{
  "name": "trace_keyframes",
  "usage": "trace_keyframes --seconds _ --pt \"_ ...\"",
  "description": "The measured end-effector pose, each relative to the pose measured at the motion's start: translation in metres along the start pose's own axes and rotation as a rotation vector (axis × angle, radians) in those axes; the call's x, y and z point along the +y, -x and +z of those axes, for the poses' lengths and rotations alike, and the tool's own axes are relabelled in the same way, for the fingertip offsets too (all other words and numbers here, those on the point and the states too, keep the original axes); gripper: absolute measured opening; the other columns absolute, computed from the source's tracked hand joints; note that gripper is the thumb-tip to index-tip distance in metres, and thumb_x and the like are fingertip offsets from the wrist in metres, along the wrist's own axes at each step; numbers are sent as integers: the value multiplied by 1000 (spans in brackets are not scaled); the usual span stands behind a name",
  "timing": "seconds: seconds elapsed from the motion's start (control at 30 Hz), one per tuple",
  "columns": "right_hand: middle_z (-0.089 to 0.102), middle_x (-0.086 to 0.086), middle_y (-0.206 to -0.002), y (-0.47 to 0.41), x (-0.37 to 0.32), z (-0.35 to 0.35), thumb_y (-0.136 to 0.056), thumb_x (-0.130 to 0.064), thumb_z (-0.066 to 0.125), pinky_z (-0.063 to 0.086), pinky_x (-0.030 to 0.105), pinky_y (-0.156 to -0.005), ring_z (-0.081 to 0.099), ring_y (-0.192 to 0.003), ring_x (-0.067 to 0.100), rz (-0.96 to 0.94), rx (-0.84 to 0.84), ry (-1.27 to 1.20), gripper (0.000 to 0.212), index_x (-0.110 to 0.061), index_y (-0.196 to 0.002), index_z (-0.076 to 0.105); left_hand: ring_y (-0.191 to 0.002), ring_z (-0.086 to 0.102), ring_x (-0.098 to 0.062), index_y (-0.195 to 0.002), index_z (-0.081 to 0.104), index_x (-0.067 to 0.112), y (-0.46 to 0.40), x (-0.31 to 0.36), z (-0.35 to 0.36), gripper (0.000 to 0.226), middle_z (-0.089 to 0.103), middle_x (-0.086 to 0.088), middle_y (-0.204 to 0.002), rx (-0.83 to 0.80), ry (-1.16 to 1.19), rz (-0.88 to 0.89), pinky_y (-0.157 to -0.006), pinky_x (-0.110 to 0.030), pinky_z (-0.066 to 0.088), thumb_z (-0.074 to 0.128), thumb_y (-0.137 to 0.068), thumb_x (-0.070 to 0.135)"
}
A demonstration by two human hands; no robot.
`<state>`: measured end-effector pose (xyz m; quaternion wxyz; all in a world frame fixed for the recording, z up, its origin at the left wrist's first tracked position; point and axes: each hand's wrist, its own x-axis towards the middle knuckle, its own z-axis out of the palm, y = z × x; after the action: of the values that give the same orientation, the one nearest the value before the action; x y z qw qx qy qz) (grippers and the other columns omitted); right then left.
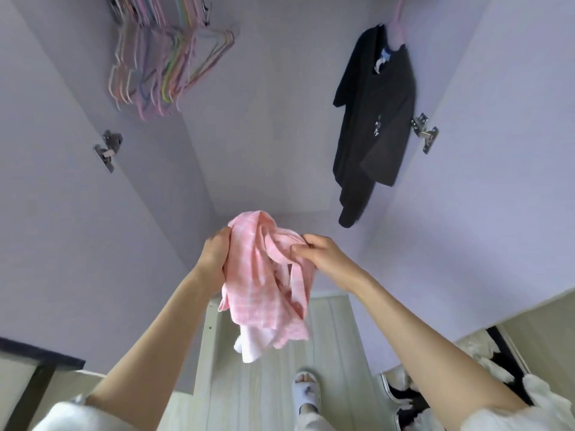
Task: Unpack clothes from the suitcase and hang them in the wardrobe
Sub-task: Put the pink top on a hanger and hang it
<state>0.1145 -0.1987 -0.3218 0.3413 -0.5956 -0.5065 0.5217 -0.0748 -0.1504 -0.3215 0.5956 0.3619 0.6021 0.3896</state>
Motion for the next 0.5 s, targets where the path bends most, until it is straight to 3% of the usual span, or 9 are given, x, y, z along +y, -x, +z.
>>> trace_keyframes --seconds 0.07,0.13,0.23,0.3,0.33,0.4,0.5 --pt "57 3 -75 -29 -10 -9 -93 -13 53 36 26 -63 50 -67 15 36 -11 -178 17 -12 -77 58 -77 52 -20 -90 56 17 -30 6 -2 17 55 -7 -80 85 -97 65 -71 -32 43 40 -93 13" --pt "63 6 -84 -52 -19 -16 -96 -15 48 42 28 -67 57 -74 17 78 -58 -299 17 -10 -92 64 -86 55 -19 -114 51 24 -44 16 2 20 56 1 -94 28 -127 127 -79 -33 45 44 -97 17" --pt "64 12 -92 -95 -38 -31 -99 -10 42 50 22 -70 61 -81 19 97 -164 -364 21 0 -104 60 -112 51 -3 -126 46 38 -60 46 20 34 54 22 -115 -298 -307 221 -98 -29 40 51 -93 36" --pt "64 20 -107 -120 -50 -39 -99 -9 38 51 29 -85 62 -94 26 80 -238 -378 30 10 -114 57 -114 55 -2 -122 53 40 -68 64 35 33 60 18 -119 -528 -363 221 -98 -28 44 58 -89 37" --pt "63 24 -113 -130 -55 -42 -99 -9 37 50 33 -90 62 -98 29 79 -258 -397 33 13 -118 54 -112 59 -6 -121 55 39 -74 69 40 34 63 11 -119 -555 -360 229 -96 -30 48 62 -87 35" --pt "65 22 -102 -151 -66 -49 -99 -9 38 53 31 -82 65 -87 25 99 -235 -416 31 11 -115 56 -107 62 -12 -122 55 35 -90 77 47 40 65 1 -115 -474 -370 277 -93 -31 51 68 -84 29" --pt "70 9 -78 -178 -79 -55 -99 -9 42 55 26 -67 67 -68 15 79 -220 -399 24 1 -95 63 -101 62 -12 -125 51 30 -111 89 48 49 64 -1 -109 -402 -456 315 -87 -23 52 71 -81 22"
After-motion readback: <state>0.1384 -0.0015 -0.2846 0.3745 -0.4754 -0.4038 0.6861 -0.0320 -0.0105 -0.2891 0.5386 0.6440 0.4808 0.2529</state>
